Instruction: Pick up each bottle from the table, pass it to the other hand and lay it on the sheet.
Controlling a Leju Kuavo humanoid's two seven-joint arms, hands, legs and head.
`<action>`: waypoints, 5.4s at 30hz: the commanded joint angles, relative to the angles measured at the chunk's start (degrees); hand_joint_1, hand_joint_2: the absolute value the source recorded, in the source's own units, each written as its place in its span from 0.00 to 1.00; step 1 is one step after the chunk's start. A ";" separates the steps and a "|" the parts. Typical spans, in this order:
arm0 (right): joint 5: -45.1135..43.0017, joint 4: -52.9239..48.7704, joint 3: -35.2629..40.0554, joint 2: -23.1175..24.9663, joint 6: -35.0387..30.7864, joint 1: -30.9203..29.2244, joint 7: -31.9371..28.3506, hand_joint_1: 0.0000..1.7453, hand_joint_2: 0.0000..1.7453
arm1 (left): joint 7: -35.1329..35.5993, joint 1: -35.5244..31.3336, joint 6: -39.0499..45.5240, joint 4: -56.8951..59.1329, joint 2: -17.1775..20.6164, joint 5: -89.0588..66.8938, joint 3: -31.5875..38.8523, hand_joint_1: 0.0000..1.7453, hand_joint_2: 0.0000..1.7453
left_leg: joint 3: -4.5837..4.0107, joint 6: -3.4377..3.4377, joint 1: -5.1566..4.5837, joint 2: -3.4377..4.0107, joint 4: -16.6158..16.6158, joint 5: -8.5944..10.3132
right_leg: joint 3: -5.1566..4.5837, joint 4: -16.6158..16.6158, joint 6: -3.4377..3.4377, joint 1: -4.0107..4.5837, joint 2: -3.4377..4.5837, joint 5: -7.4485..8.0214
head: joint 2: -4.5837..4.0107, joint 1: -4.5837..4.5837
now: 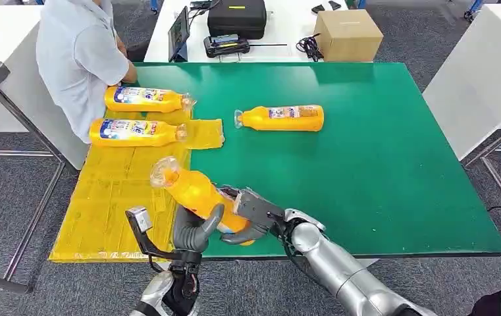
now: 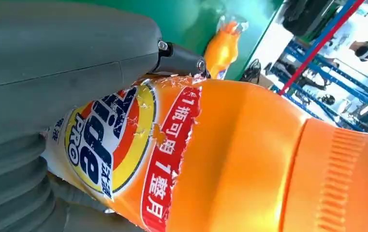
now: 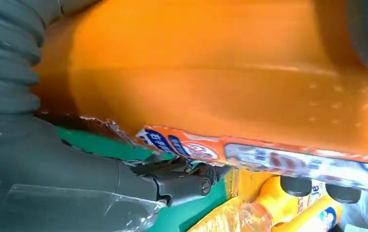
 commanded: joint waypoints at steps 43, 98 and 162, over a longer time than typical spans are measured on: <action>14.22 -5.52 -6.71 -0.04 -7.32 5.73 -2.23 0.00 1.00 | 23.24 -27.21 26.40 37.17 13.27 -105.59 15.65 1.00 1.00 | 0.00 -0.13 0.12 -0.05 0.03 0.04 | 0.04 0.09 -0.12 0.10 -0.09 -0.02 | 0.00 0.02; 41.25 -24.54 -20.33 0.19 -39.37 20.02 -1.07 0.00 1.00 | 12.85 3.17 32.08 -14.50 3.86 -108.18 11.80 0.00 1.00 | -0.01 -0.13 0.09 0.05 0.05 -0.07 | -0.01 0.03 -0.11 0.09 -0.03 -0.06 | 0.00 0.02; 60.01 13.10 -13.28 -4.42 -26.94 -4.57 20.79 0.00 1.00 | 0.09 7.50 29.21 -19.66 4.85 -49.66 1.89 0.00 1.00 | 0.08 -0.12 0.05 0.13 -0.01 -0.02 | 0.08 0.00 -0.10 0.05 0.07 0.00 | 0.00 0.02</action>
